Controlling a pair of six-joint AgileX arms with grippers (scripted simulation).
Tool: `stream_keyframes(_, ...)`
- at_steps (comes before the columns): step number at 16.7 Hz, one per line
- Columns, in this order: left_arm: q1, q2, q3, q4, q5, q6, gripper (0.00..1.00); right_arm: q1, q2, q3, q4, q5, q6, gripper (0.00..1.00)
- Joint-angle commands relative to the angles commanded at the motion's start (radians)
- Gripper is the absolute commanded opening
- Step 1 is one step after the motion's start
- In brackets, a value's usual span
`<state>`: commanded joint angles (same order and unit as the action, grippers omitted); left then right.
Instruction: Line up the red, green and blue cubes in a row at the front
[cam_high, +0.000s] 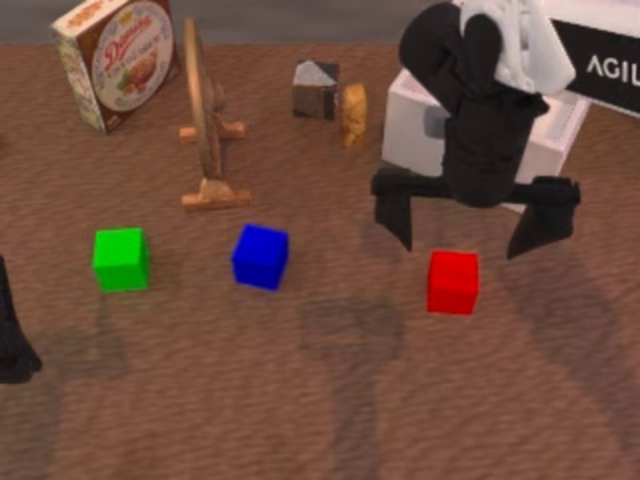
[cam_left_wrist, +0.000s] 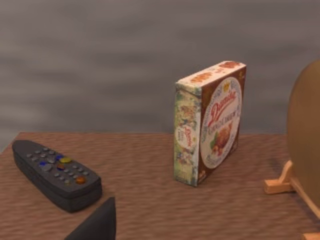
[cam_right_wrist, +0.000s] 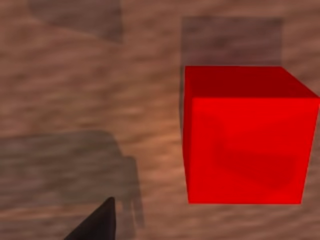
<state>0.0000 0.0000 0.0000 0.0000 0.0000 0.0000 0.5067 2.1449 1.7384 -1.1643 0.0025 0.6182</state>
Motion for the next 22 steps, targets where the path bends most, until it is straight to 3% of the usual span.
stream_keyframes(4, 0.000, 0.000, 0.000, 0.000, 0.000, 0.000, 1.00, -0.003, 0.014, -0.033, 0.042, 0.000, -0.003, 1.00)
stream_keyframes(10, 0.000, 0.000, 0.000, 0.000, 0.000, 0.000, 1.00, 0.001, 0.101, -0.174, 0.281, 0.001, 0.002, 1.00)
stream_keyframes(15, 0.000, 0.000, 0.000, 0.000, 0.000, 0.000, 1.00, 0.002, 0.112, -0.191, 0.303, 0.001, 0.003, 1.00)
stream_keyframes(22, 0.000, 0.000, 0.000, 0.000, 0.000, 0.000, 1.00, 0.002, 0.112, -0.191, 0.303, 0.001, 0.003, 0.47)
